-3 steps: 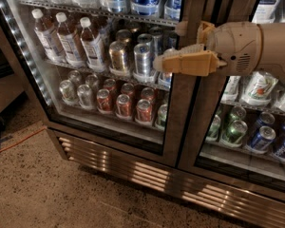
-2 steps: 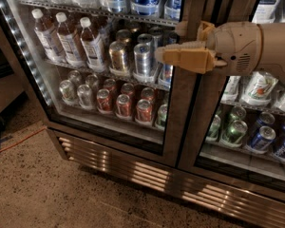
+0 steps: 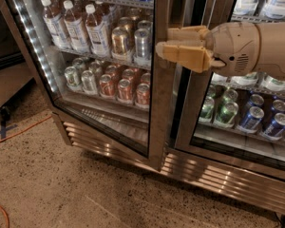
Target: Open left fridge door
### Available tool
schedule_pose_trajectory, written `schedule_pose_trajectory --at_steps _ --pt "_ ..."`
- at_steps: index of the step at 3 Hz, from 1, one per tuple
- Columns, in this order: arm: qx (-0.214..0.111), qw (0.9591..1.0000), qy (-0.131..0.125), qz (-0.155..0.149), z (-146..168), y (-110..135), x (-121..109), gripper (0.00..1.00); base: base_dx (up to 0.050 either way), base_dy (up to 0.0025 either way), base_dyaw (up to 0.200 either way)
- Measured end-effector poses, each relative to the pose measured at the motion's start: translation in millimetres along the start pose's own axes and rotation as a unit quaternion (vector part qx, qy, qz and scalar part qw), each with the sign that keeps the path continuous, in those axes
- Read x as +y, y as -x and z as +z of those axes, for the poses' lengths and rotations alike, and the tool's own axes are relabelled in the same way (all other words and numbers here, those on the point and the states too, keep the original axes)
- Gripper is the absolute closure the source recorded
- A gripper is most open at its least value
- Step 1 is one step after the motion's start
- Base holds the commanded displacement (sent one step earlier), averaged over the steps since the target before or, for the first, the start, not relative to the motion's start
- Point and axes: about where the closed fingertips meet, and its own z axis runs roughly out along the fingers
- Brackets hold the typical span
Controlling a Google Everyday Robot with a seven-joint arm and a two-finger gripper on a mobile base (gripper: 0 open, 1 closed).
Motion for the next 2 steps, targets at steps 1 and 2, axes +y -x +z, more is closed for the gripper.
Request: schedule_pose_trajectory --at_steps 1,2 --pt "0.000 1.0000 0.000 0.000 0.0 0.0 0.0 1.00 -0.050 0.00003 0.000" --pt "0.000 1.0000 0.000 0.000 0.0 0.0 0.0 1.00 -0.050 0.00000 0.000"
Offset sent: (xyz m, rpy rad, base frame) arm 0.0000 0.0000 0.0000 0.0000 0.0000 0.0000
